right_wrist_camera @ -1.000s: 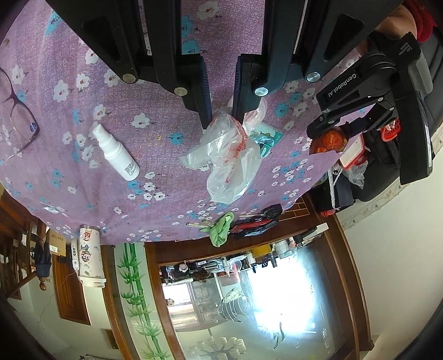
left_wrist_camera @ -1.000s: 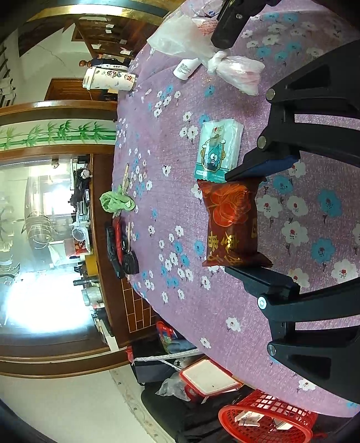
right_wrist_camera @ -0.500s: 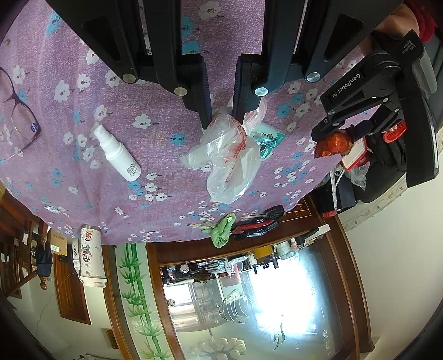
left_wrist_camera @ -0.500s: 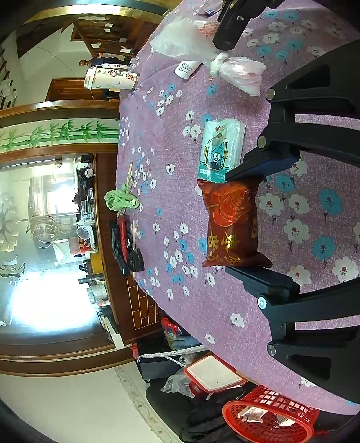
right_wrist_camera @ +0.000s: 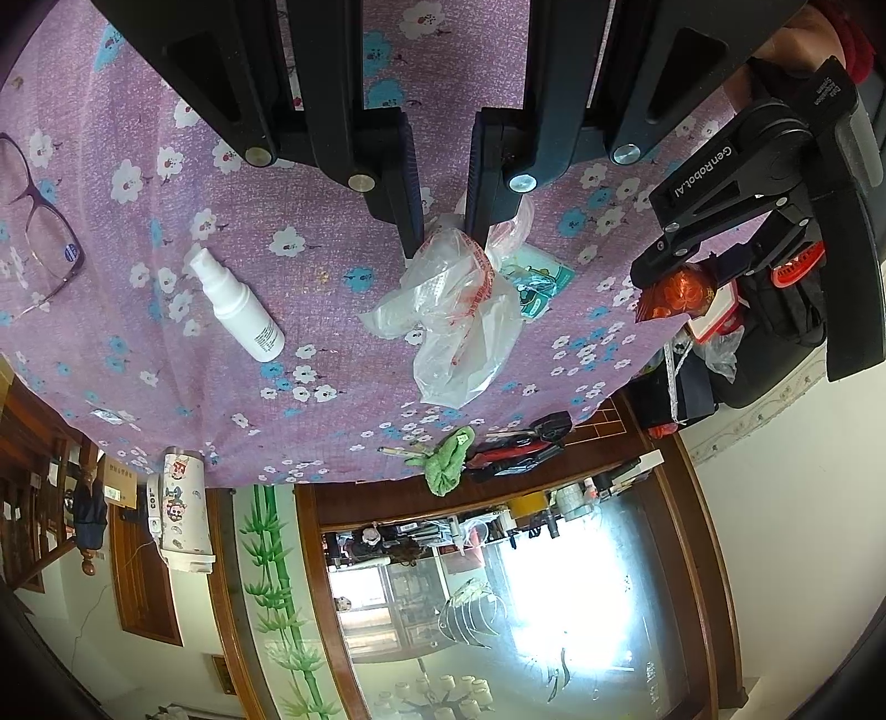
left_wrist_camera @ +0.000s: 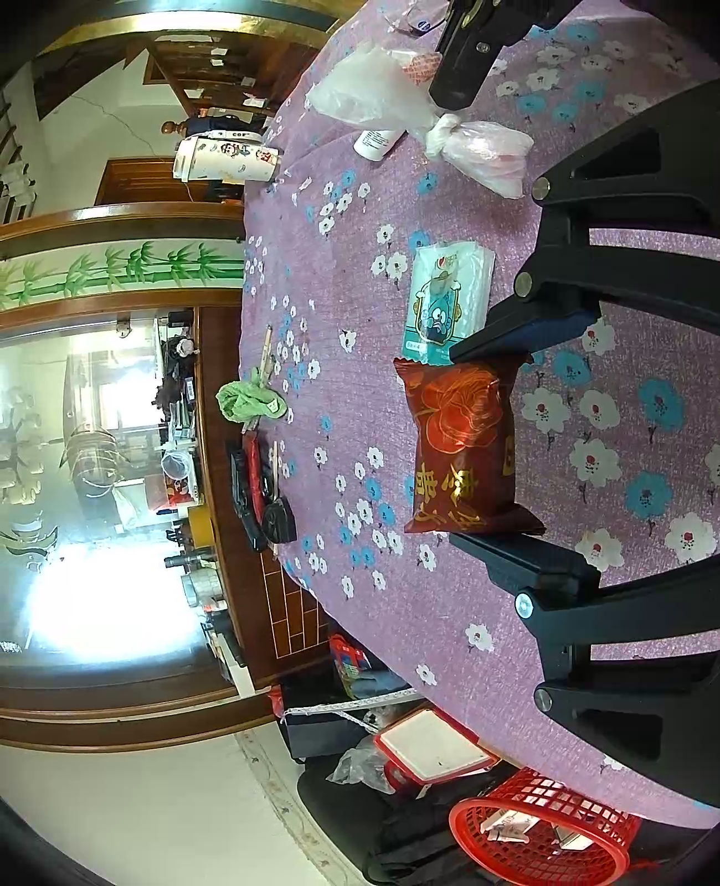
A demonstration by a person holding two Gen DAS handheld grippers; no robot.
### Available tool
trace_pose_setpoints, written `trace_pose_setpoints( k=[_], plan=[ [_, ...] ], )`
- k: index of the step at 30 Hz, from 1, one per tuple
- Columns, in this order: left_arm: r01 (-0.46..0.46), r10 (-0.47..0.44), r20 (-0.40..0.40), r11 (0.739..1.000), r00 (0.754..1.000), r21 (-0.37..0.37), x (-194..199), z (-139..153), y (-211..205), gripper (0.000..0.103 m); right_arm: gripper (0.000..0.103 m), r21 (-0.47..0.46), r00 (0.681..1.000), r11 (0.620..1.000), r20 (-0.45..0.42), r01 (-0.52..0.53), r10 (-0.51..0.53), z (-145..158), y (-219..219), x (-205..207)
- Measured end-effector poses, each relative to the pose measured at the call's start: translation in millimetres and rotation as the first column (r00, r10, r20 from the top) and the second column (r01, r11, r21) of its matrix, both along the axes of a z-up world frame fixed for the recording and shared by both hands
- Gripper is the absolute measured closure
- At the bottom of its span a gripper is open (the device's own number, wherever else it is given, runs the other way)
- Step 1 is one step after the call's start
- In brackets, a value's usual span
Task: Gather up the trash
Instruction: 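Carry the snack pack and plastic bag to the red basket and release both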
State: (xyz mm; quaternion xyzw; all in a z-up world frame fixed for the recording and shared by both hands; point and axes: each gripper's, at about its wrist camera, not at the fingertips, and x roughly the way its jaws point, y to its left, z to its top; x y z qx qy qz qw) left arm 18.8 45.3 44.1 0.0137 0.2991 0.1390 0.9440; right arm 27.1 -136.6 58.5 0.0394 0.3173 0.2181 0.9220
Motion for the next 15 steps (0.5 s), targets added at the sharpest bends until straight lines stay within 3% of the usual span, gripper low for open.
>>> trace_pose_setpoints(
  k=[15],
  plan=[
    [-0.013, 0.013, -0.020, 1.000, 1.000, -0.025, 4.9, -0.7, 2.4, 0.046, 0.087, 0.029, 0.999, 0.998, 0.017, 0.046, -0.047, 7.9, -8.2, 0.5]
  ],
)
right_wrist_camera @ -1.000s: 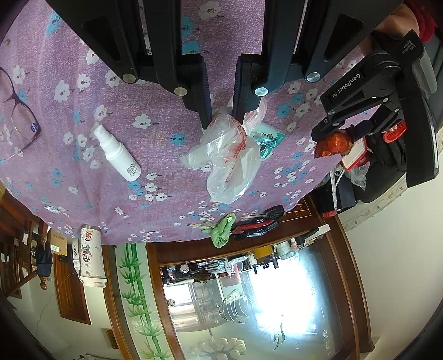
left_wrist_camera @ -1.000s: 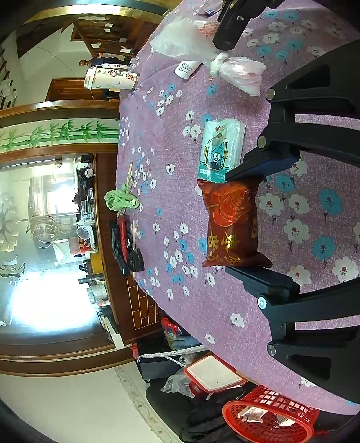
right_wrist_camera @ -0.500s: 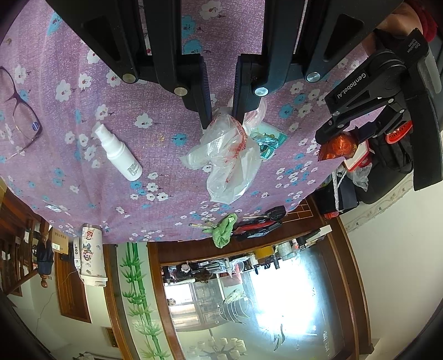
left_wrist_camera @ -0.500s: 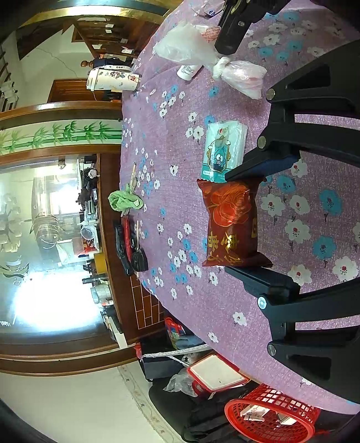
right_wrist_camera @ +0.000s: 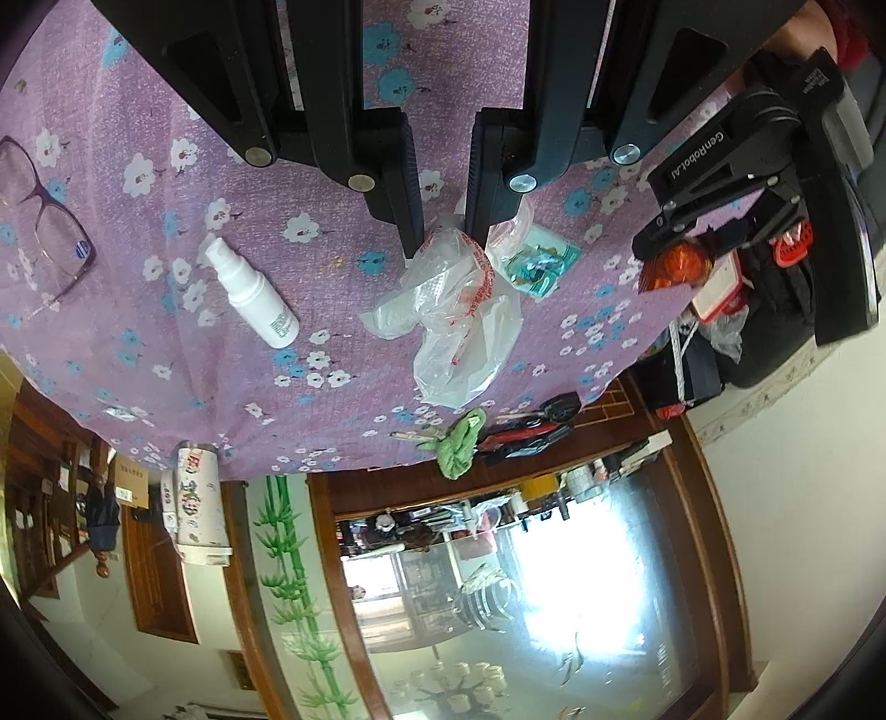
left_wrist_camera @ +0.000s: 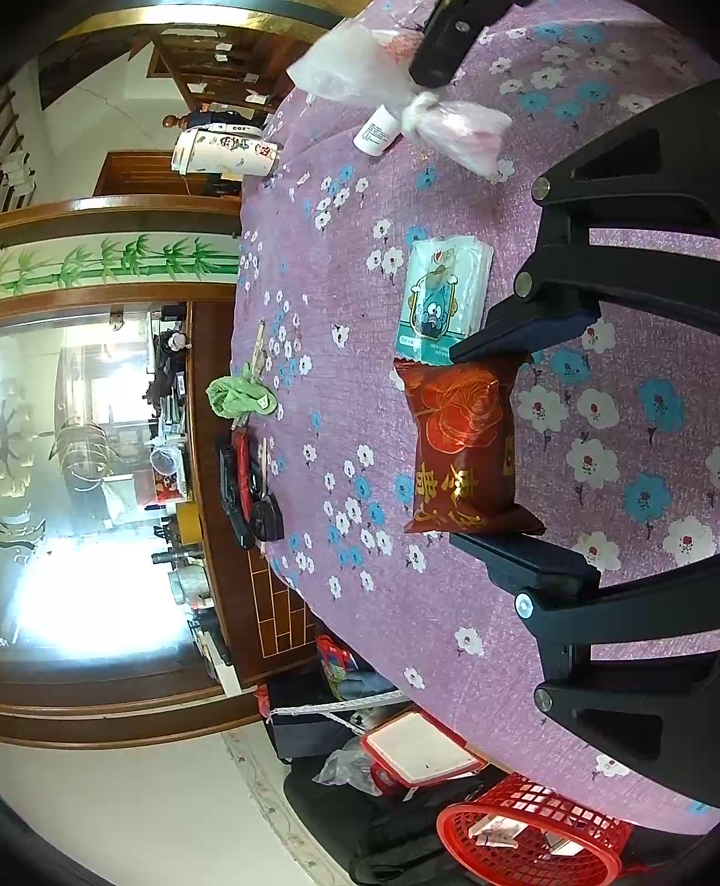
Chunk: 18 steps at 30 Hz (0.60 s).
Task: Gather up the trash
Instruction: 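Carry the snack pack and plastic bag to the red basket and release both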
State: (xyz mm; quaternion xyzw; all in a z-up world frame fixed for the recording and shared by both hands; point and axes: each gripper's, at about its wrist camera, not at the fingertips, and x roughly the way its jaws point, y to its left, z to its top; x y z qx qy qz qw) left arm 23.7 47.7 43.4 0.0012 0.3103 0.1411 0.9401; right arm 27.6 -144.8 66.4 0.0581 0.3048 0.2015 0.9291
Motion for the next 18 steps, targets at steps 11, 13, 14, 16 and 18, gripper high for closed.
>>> trace_pose_setpoints(
  k=[11, 13, 14, 16, 18],
  plan=[
    [0.004, -0.004, 0.000, 1.000, 1.000, -0.014, -6.7, 5.9, 2.6, 0.046, 0.087, -0.008, 1.000, 1.000, 0.022, -0.010, 0.010, 29.6, 5.6, -37.5],
    [0.018, -0.018, 0.002, 0.999, 1.000, -0.035, -12.9, 10.7, 3.1, 0.046, 0.087, -0.005, 1.000, 1.000, 0.025, -0.015, 0.015, 32.0, 6.1, -44.3],
    [0.022, -0.022, 0.000, 0.999, 1.000, -0.045, -15.9, 12.6, 4.0, 0.046, 0.087, -0.002, 1.000, 1.000, 0.023, -0.018, 0.018, 32.7, 6.3, -47.4],
    [0.030, -0.030, 0.000, 0.998, 1.000, -0.055, -24.2, 16.4, 6.1, 0.046, 0.087, 0.003, 1.000, 1.000, 0.012, -0.025, 0.025, 32.6, 9.0, -51.9],
    [0.033, -0.033, 0.001, 0.998, 0.999, -0.060, -35.5, 21.1, 10.8, 0.046, 0.087, 0.007, 0.999, 0.999, 0.004, -0.037, 0.037, 32.2, 14.5, -54.9]
  ],
)
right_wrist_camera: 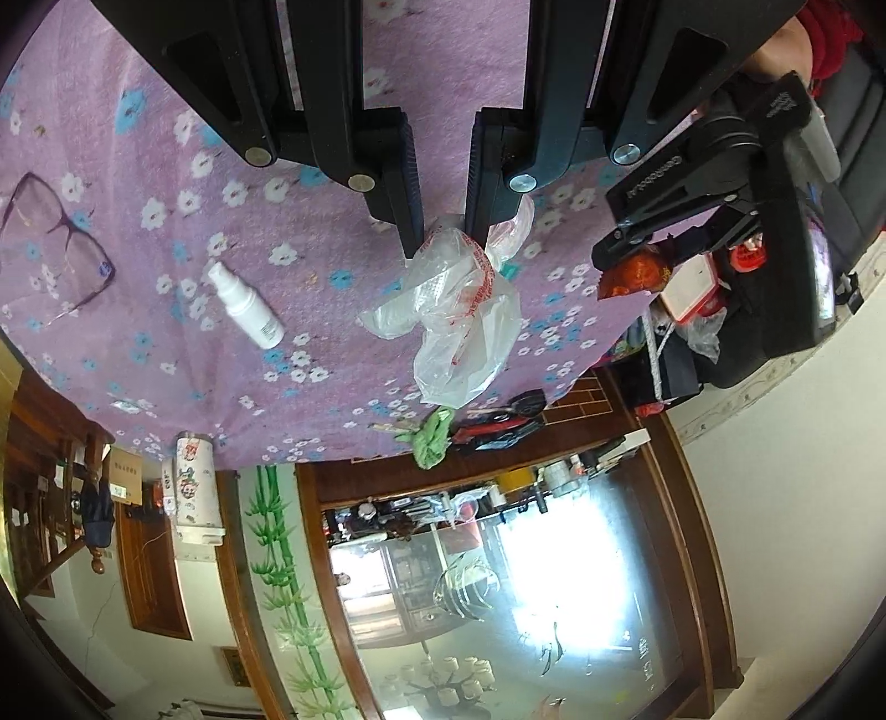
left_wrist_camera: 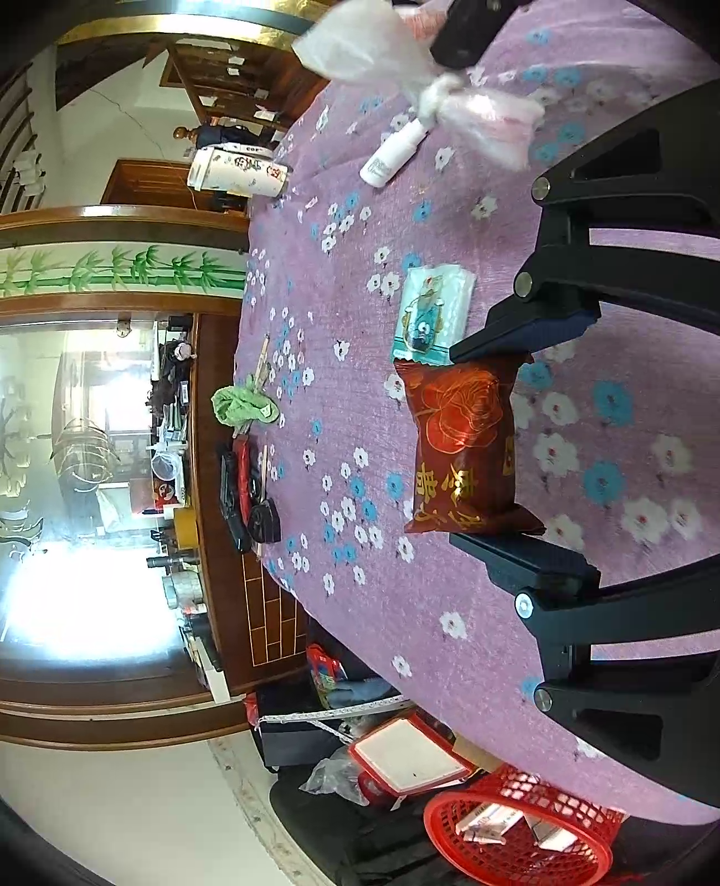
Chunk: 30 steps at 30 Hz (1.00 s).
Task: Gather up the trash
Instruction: 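Carry the snack pack and plastic bag to the red basket and release both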
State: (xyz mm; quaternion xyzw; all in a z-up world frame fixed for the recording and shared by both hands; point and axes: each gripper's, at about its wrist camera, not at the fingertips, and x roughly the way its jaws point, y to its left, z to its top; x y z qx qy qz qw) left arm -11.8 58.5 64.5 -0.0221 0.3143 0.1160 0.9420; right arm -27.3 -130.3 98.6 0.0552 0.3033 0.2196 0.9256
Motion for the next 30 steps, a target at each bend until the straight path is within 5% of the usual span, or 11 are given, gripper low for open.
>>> trace_pose_setpoints(
  k=[15, 21, 30],
  plan=[
    [-0.160, 0.162, 0.027, 0.985, 0.986, -0.068, -88.8, 22.8, 113.2, 0.046, 0.087, -0.024, 0.978, 0.981, -0.074, -0.195, 0.193, 1.7, 102.8, -17.5],
    [-0.296, 0.300, 0.056, 0.953, 0.952, -0.058, -127.9, 26.1, 178.2, 0.046, 0.087, -0.052, 0.943, 0.944, -0.093, -0.326, 0.321, 5.4, 172.5, -26.5],
    [-0.480, 0.485, 0.023, 0.870, 0.874, -0.116, -175.6, 14.1, 282.5, 0.046, 0.087, -0.099, 0.866, 0.861, -0.112, -0.498, 0.488, 5.3, 286.4, -46.4]
  ],
)
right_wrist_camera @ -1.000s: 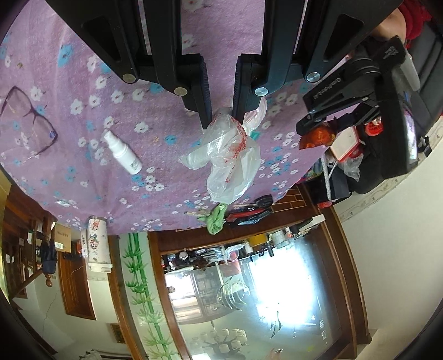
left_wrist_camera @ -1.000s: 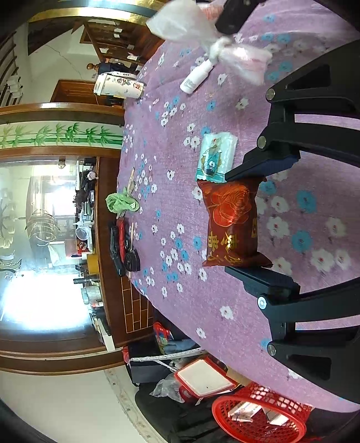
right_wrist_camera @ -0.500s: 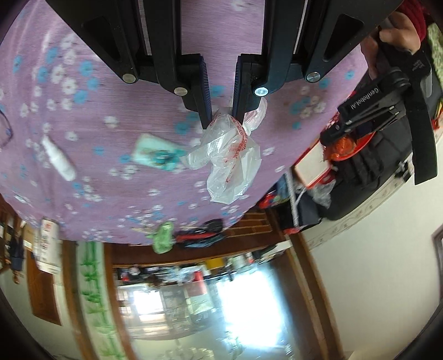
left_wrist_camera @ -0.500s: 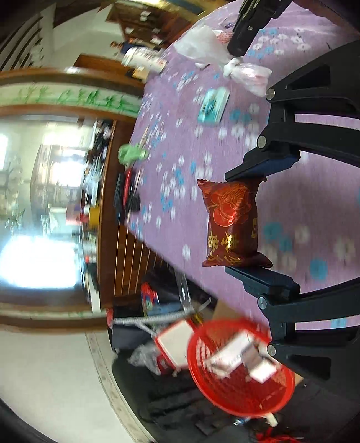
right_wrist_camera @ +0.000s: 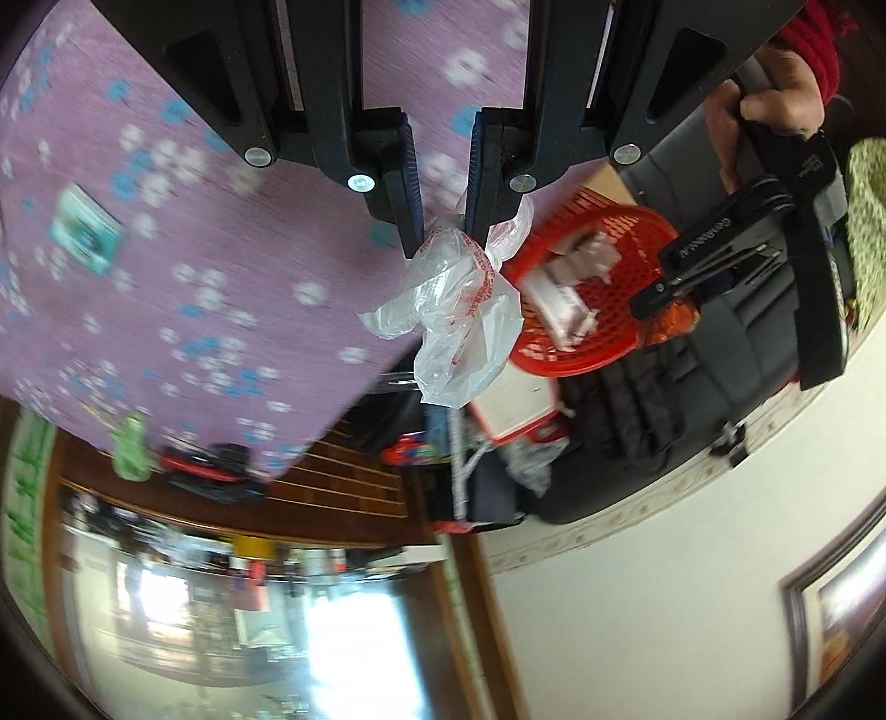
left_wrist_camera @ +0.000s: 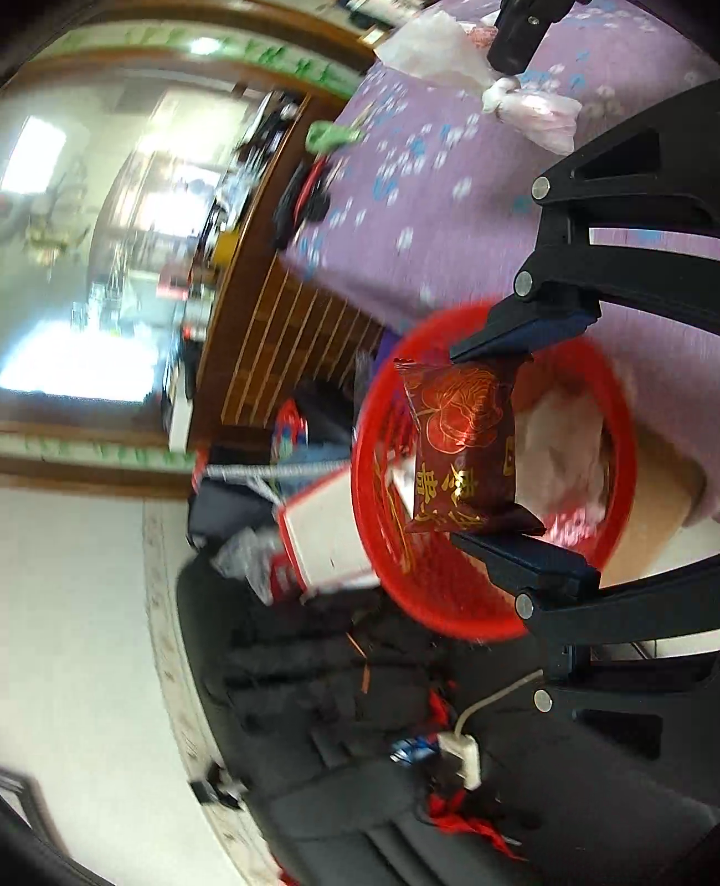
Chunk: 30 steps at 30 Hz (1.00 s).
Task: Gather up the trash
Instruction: 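Carry the snack pack and plastic bag to the red basket and release both, then return both tools to the table and grasp the white spray bottle with the right tool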
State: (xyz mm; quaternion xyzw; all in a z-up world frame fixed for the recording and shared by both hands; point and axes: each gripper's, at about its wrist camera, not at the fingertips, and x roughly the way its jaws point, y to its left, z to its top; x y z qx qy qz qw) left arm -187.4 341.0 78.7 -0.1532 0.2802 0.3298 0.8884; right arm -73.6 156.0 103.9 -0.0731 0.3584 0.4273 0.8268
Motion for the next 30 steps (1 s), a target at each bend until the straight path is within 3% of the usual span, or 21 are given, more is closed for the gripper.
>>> trace_pose_setpoints(
  k=[9, 10, 12, 13, 21, 25, 30],
  plan=[
    [-0.059, 0.059, -0.010, 0.998, 0.998, -0.036, -18.8, -9.9, 45.7, 0.044, 0.082, -0.023, 0.995, 0.995, -0.010, -0.098, 0.098, -5.5, 94.8, 4.3],
    [-0.060, 0.060, -0.010, 0.998, 0.998, -0.037, -15.2, -10.1, 47.2, 0.040, 0.079, -0.037, 0.993, 0.993, -0.018, -0.115, 0.115, -9.7, 105.7, 6.4],
    [-0.056, 0.056, -0.004, 0.998, 0.998, -0.036, -14.3, -8.7, 49.2, 0.034, 0.054, -0.054, 0.993, 0.992, -0.030, -0.112, 0.110, -15.1, 117.0, 11.3],
    [-0.056, 0.056, -0.003, 0.998, 0.998, -0.032, -13.8, -7.5, 49.0, 0.031, 0.050, -0.048, 0.994, 0.993, -0.036, -0.104, 0.102, -16.3, 117.0, 13.4],
    [-0.008, 0.008, 0.001, 1.000, 1.000, 0.003, -0.6, 1.3, 23.9, 0.027, 0.047, 0.051, 0.998, 0.999, -0.066, 0.003, 0.001, -9.1, 50.8, 39.7],
    [0.079, -0.079, -0.007, 0.997, 0.997, 0.013, 21.1, 5.1, -13.6, 0.027, 0.047, 0.079, 0.993, 0.993, -0.077, 0.093, -0.087, -6.2, -1.7, 57.1],
    [0.224, -0.223, -0.046, 0.974, 0.974, 0.016, 56.8, 5.8, -74.0, 0.027, 0.047, 0.112, 0.976, 0.972, -0.084, 0.208, -0.199, -0.6, -71.8, 77.9]
  ],
)
